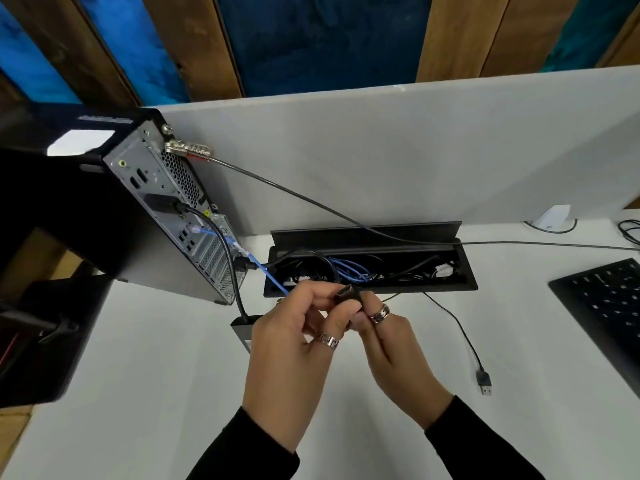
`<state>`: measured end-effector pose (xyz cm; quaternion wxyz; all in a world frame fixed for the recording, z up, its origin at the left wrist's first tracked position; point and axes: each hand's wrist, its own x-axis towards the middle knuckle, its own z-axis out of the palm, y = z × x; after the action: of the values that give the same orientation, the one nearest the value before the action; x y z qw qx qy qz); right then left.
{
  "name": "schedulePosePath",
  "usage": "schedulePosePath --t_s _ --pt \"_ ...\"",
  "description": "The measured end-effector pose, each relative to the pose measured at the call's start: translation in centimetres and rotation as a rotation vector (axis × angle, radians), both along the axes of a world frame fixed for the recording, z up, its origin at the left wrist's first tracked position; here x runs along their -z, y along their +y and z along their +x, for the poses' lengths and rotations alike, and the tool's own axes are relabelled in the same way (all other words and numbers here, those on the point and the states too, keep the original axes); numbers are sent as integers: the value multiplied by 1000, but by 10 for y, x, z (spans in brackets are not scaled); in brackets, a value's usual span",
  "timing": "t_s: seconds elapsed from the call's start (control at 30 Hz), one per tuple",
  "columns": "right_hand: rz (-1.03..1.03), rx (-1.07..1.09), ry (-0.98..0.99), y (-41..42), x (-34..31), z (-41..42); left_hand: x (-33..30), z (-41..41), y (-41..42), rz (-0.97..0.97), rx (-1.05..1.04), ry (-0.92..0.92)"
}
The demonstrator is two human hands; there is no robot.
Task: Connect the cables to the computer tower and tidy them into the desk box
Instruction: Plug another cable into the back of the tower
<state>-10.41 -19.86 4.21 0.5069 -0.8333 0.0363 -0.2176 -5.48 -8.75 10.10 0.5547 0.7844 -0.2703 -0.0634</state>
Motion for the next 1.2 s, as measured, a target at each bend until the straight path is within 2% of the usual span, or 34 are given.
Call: schedulePosePath --t_s 0.1,0.27,0.57,0.77,0.93,1.07,1.2 --pt "130 -25 12 5 7 3 -2 2 -1 43 -10 -59" --pt "171 -19 17 6 7 8 4 9 0 121 -46 -191" --pt "126 -78 -19 -3 -6 10 -4 16 5 108 -22 -245" --pt "44 -71 -81 -9 -30 44 -23 49 16 130 -75 -296" --pt "-9 -67 -77 -16 -47 74 -57 96 44 203 -159 -563" --pt "-82 -59 -57 -15 -60 98 -78 140 66 342 -271 -771" --pt "-172 -47 -51 -8 -70 120 -90 178 78 429 -314 -867"
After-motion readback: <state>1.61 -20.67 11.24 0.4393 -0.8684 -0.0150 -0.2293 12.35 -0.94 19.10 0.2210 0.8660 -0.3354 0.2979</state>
